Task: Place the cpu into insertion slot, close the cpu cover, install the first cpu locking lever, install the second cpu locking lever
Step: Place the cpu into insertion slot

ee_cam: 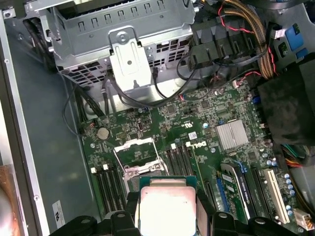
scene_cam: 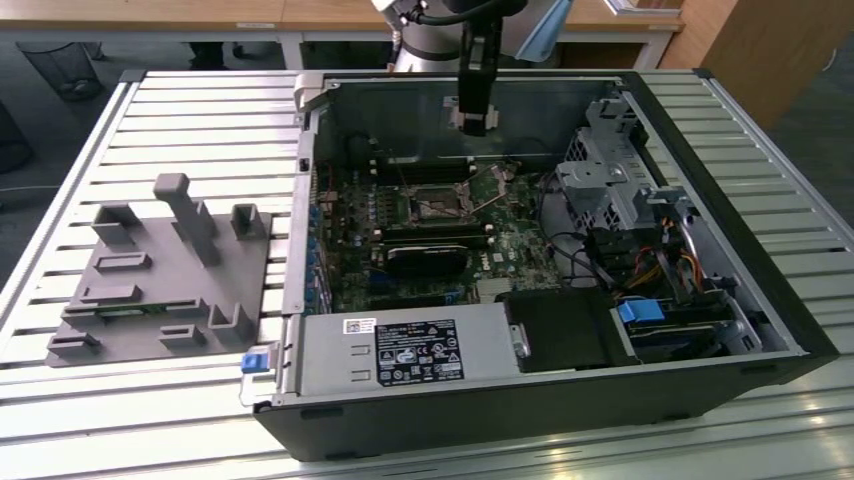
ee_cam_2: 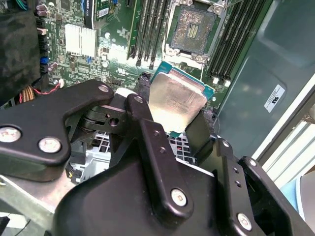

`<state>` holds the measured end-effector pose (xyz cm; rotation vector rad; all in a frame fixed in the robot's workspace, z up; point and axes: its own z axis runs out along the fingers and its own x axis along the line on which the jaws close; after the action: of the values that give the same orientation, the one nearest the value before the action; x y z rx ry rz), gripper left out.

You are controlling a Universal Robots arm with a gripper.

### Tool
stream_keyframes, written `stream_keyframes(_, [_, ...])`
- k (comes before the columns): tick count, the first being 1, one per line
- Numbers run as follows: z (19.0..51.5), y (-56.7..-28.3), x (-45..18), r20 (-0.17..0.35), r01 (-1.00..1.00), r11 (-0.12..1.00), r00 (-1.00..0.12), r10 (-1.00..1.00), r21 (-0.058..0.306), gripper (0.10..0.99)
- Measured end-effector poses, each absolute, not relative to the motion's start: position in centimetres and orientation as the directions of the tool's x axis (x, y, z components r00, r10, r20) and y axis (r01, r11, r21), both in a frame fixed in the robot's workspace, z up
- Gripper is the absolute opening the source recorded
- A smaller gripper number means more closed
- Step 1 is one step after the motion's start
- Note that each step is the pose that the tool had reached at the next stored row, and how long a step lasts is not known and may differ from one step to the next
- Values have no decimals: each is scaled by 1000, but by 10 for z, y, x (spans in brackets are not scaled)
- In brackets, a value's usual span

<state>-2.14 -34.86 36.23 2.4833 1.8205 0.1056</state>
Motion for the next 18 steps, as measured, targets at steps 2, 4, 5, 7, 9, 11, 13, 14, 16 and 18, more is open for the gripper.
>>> stream_keyframes(2, [362, -348, -21, 19, 947, -307, 307, 952, 89, 541])
stream_keyframes(4, [360, -348, -22, 19, 946, -312, 312, 950, 89, 541])
stream_keyframes(5, [359, -347, -22, 19, 946, -313, 312, 950, 89, 541])
stream_keyframes(7, [355, -346, -25, 18, 946, -312, 312, 950, 90, 541])
stream_keyframes(9, [351, -345, -27, 19, 948, -305, 305, 952, 90, 541])
stream_keyframes(11, [348, -345, -28, 19, 956, -280, 279, 960, 90, 541])
stream_keyframes(13, [345, -345, -28, 19, 965, -248, 247, 969, 90, 541])
stream_keyframes(14, [344, -345, -28, 19, 969, -231, 230, 973, 90, 541])
stream_keyframes(16, [340, -345, -29, 18, 976, -198, 197, 980, 90, 541])
stream_keyframes(18, [337, -345, -29, 18, 982, -165, 164, 986, 90, 541])
